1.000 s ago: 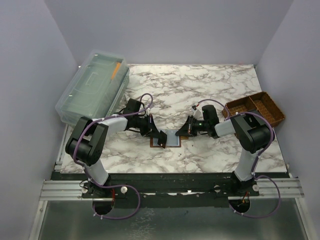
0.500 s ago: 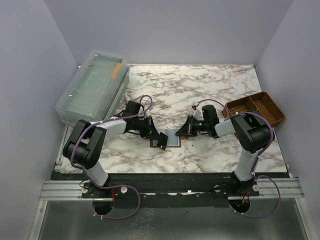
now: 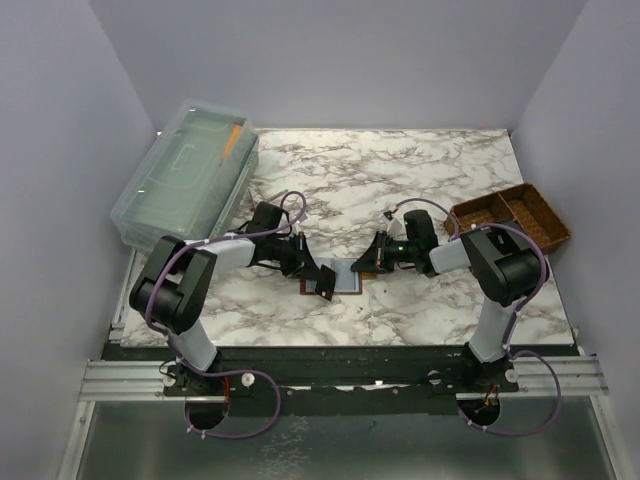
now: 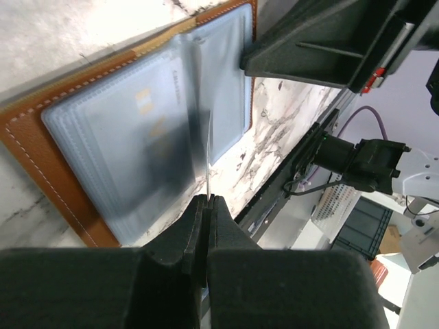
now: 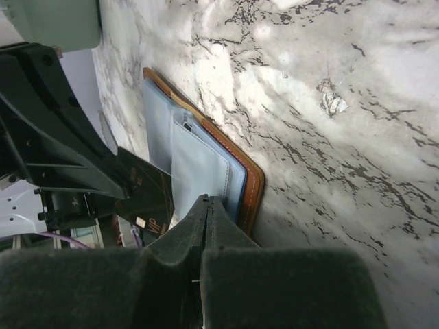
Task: Put the credit cards into the card holder
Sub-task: Insert the credit card into the card holder.
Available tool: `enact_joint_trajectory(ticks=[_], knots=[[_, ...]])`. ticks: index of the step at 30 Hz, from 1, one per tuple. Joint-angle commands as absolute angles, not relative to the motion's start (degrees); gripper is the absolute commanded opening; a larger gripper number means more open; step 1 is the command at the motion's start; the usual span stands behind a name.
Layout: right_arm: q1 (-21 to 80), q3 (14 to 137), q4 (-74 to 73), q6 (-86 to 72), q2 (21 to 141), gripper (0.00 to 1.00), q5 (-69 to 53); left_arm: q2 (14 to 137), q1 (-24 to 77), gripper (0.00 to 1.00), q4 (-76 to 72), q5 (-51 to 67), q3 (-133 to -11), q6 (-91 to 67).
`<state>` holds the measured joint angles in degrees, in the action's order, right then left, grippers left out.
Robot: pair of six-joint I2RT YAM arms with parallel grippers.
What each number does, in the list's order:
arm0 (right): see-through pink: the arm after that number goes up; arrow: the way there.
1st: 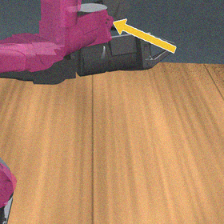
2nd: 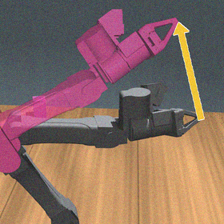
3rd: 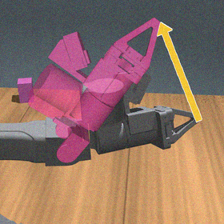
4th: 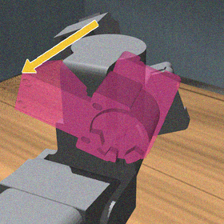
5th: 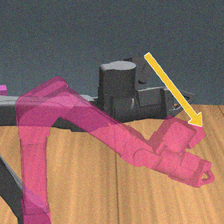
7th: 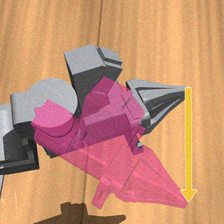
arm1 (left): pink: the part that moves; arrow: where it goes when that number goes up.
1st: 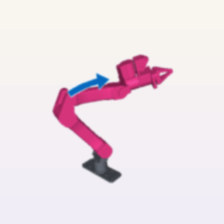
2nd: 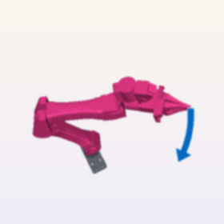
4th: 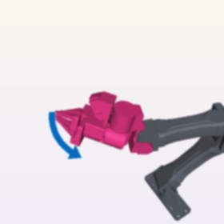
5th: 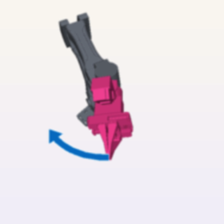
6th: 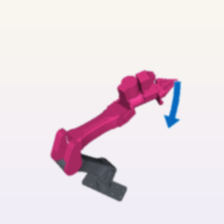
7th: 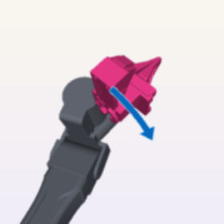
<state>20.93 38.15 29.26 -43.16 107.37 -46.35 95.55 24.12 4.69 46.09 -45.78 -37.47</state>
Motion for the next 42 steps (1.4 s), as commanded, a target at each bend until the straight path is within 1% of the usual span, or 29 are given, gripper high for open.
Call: enact_joint_trajectory(ticks=[1,12,16,20,25,35,41,42], knots=[[21.2,37.4,28.6,-41.4,109.6,0.00,-45.8,98.0,24.4,0.00,3.3,46.0,-47.2,-37.6],[21.2,37.3,29.3,-41.0,110.1,0.00,-46.3,98.3,24.4,0.00,3.3,39.9,-48.3,-33.9],[21.1,37.3,29.6,-41.0,110.3,0.00,-46.4,99.6,24.4,0.00,3.1,39.6,-50.2,-32.9],[21.2,37.1,30.1,-41.1,110.4,0.00,-46.7,101.3,24.5,0.00,0.9,41.6,-51.0,-34.5],[21.1,37.1,30.3,-41.2,110.3,0.00,-46.8,101.8,25.2,0.00,-4.2,42.3,-49.0,-37.7],[21.1,36.5,31.5,-41.7,110.6,0.00,-47.1,101.6,26.8,0.00,-14.6,37.9,-43.5,-45.8],[21.1,36.1,30.9,-41.4,109.6,0.00,-46.4,98.9,28.3,0.00,-15.5,30.7,-39.8,-47.7],[21.2,36.2,30.1,-40.9,109.2,0.00,-45.9,98.2,28.6,0.02,-15.2,29.0,-39.0,-47.8]])
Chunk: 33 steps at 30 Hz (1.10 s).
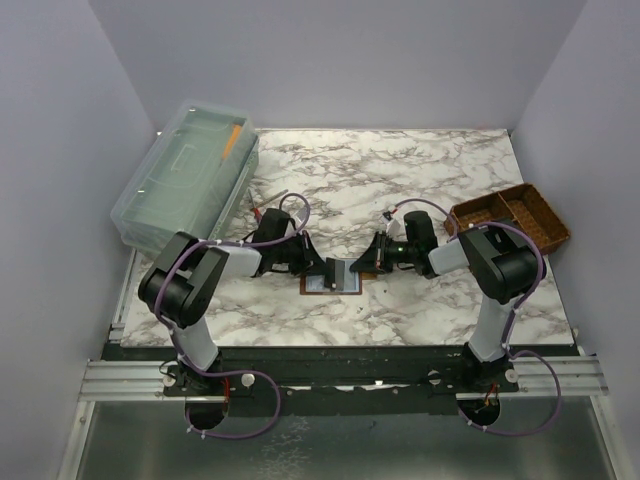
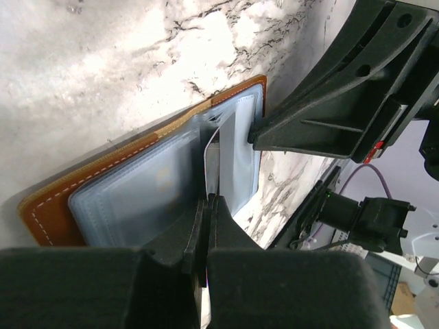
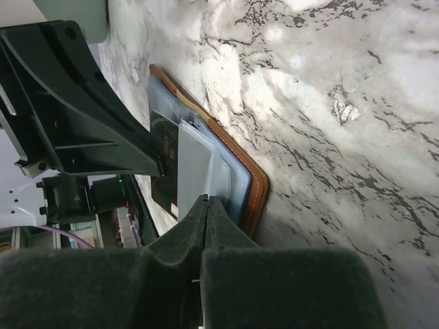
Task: Put the credit cards into the card holder
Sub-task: Insert the credit card into the card holder.
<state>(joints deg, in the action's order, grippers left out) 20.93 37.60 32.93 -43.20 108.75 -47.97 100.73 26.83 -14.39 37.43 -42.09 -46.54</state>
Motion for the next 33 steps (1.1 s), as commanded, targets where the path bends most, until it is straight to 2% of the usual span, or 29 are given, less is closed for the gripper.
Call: enact_joint_trajectory(ticks=[1,3,7,13,26,29,33], knots=[[21.1,36.2,29.2,-40.6,108.7,0.00,-45.4,97.5,28.9,0.05,-14.7,27.3,-38.5,-48.0],[21.1,36.3,27.5,-39.8,107.5,0.00,-44.9,96.2,29.3,0.08,-14.0,25.5,-37.6,-48.1],[21.2,37.4,21.1,-36.6,105.1,0.00,-42.2,92.9,30.5,0.22,-8.6,20.6,-37.9,-46.1],[21.2,37.8,16.3,-34.1,101.7,0.00,-40.2,93.0,32.2,0.24,-2.0,18.3,-41.0,-42.9],[22.1,34.5,24.4,-39.3,103.6,0.00,-43.1,98.2,36.2,0.13,-2.3,20.0,-45.3,-45.4],[22.1,34.3,23.7,-39.0,103.5,0.00,-42.7,96.6,36.1,0.22,-0.5,18.4,-45.0,-44.9],[22.1,34.1,23.5,-38.7,102.8,0.00,-42.7,94.0,36.0,0.30,3.5,18.5,-45.3,-43.4]])
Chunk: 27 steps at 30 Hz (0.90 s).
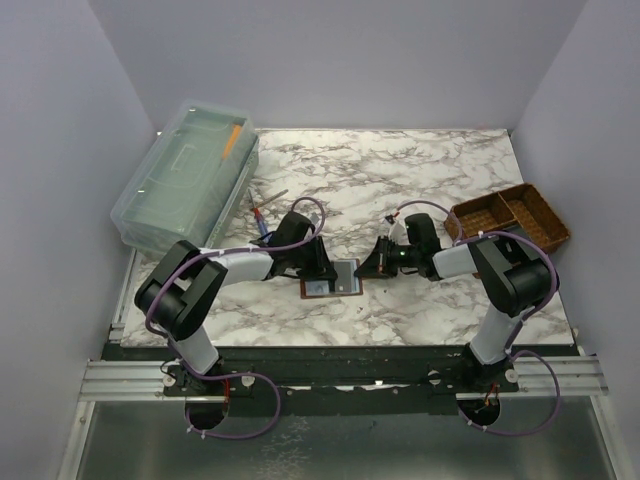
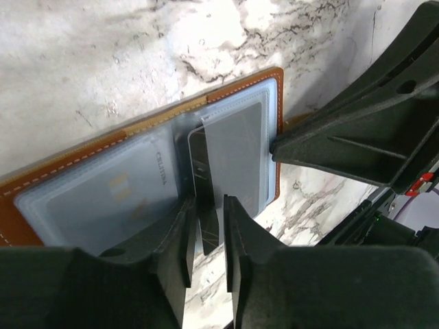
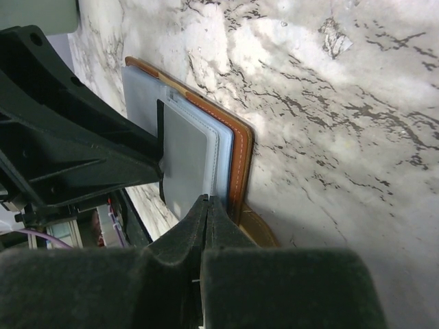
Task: Put the credit cards into the card holder
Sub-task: Insert the credit card into the card holder.
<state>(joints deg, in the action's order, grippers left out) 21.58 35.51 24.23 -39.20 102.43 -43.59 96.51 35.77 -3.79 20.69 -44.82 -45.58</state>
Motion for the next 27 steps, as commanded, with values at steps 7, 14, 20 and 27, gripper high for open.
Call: enact_joint_trajectory(ticks=[7,14,20,27], knots=[[22.1,34.1,23.3,-38.5,102.8,0.00,-42.4,92.8,35.2,0.29,6.4,20.0,-46.9,-42.8],[22.1,34.1,24.3,-39.2,103.2,0.00,-42.6,98.1,35.7,0.28,2.8,24.1,-48.3,-45.1],[22.0,33.8,24.7,-39.9,102.9,0.00,-42.8,98.3,36.4,0.27,-0.4,27.4,-49.6,-46.0],[22.1,34.0,20.9,-39.6,100.8,0.04,-40.0,94.3,36.2,0.35,2.9,24.3,-48.0,-44.0]])
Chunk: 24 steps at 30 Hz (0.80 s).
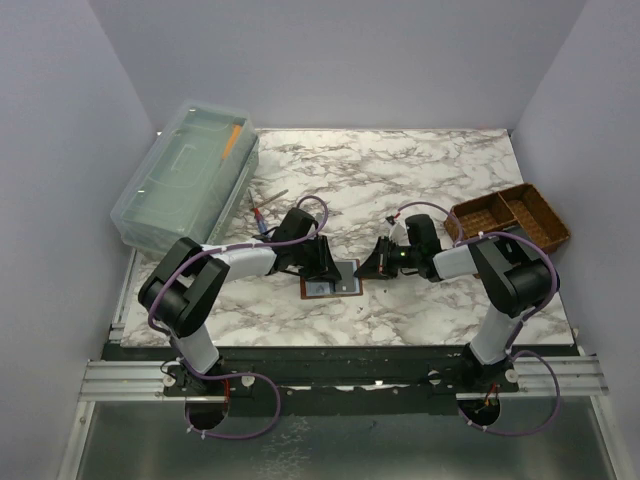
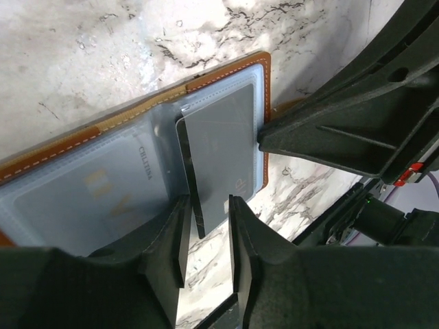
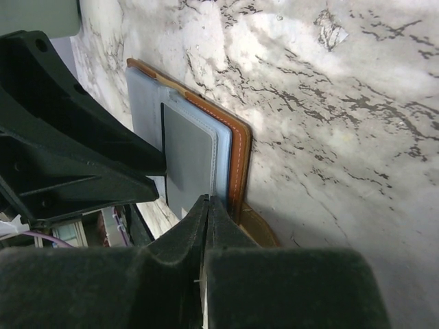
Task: Put the credit cards into the card holder
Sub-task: Insert the credit card into the card holder.
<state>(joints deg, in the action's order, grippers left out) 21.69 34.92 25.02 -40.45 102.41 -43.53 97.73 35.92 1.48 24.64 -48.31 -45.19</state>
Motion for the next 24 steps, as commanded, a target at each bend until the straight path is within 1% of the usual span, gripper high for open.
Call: enact_joint_trajectory(ticks=[1,3,4,8,10,13,16,18,22,24], knots=[[22.0,34.0,20.2,-39.6,100.3,0.08,-39.6,93.7,36.1,0.36,3.6,23.9,-47.7,-43.9],[22.0,34.0,19.5,-40.0,99.2,0.19,-39.5,92.6,36.0,0.39,5.1,23.0,-47.3,-43.8],[22.1,34.0,19.2,-40.3,98.7,0.22,-39.7,92.1,35.9,0.39,6.0,22.8,-47.3,-43.6],[22.1,34.3,18.0,-40.7,96.7,0.31,-40.2,90.5,35.8,0.39,8.0,22.4,-48.1,-43.4],[22.1,34.4,18.0,-40.4,96.0,0.34,-40.1,90.4,35.9,0.37,7.9,22.6,-48.6,-43.0],[22.2,34.9,17.2,-40.2,96.2,0.35,-40.9,91.5,35.9,0.32,7.3,24.4,-49.8,-42.8],[23.3,34.8,18.6,-40.7,96.3,0.35,-41.6,93.6,35.9,0.24,4.2,28.1,-50.1,-43.4],[23.9,35.2,18.7,-40.9,96.8,0.35,-41.4,94.9,35.9,0.20,3.0,28.2,-49.9,-43.8],[24.6,34.3,20.1,-42.3,96.8,0.37,-40.8,96.5,35.9,0.19,0.4,27.9,-48.6,-44.3],[24.7,34.1,20.0,-42.3,96.8,0.38,-40.3,97.5,35.8,0.17,0.3,27.0,-47.8,-44.1]])
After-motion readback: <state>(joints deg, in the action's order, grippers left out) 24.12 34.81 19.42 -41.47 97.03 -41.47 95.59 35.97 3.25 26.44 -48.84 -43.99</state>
